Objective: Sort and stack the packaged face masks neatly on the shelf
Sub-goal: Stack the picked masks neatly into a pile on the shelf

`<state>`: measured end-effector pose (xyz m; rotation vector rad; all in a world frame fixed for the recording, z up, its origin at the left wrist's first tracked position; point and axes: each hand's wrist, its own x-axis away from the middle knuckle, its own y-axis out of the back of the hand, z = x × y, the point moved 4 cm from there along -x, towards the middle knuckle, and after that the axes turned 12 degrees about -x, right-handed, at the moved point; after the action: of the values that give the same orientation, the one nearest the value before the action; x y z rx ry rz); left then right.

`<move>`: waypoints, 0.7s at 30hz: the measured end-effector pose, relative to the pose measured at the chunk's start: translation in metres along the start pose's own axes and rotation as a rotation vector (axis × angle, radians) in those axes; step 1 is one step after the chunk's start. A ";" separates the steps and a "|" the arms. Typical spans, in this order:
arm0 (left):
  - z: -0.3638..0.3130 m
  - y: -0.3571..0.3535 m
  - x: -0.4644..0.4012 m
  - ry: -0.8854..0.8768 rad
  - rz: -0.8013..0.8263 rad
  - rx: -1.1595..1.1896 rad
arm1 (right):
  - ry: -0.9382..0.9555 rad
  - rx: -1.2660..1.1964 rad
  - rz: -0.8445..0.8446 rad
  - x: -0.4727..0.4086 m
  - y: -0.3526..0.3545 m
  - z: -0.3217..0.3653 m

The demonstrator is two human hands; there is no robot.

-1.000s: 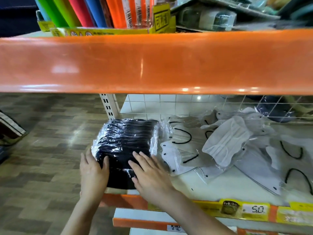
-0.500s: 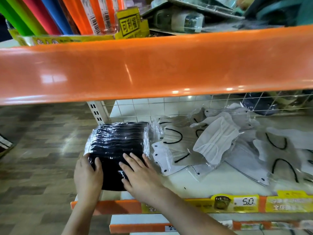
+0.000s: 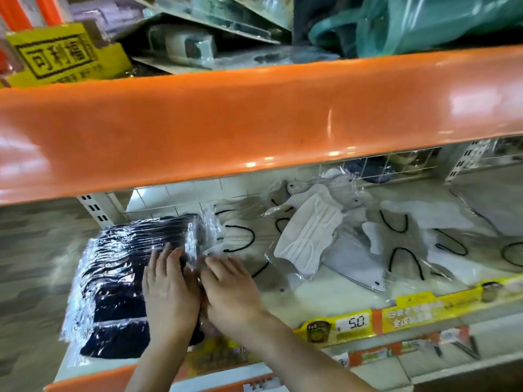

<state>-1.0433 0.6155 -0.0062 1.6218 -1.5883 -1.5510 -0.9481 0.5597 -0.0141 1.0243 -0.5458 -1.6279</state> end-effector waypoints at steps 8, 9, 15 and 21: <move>-0.101 -0.047 0.013 -0.236 0.169 0.059 | -0.125 0.088 -0.189 0.038 0.073 -0.075; -0.113 -0.053 0.016 -0.256 0.177 0.086 | -0.139 0.092 -0.186 0.042 0.082 -0.084; -0.182 -0.074 0.032 -0.349 0.202 0.048 | -0.248 0.164 -0.162 0.069 0.131 -0.138; -0.218 -0.107 0.033 -0.328 0.321 -0.186 | -0.356 0.140 -0.157 0.089 0.156 -0.190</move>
<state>-0.8171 0.5296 -0.0428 0.9952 -1.7037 -1.7853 -0.7078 0.4568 -0.0217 0.8986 -0.8436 -1.9507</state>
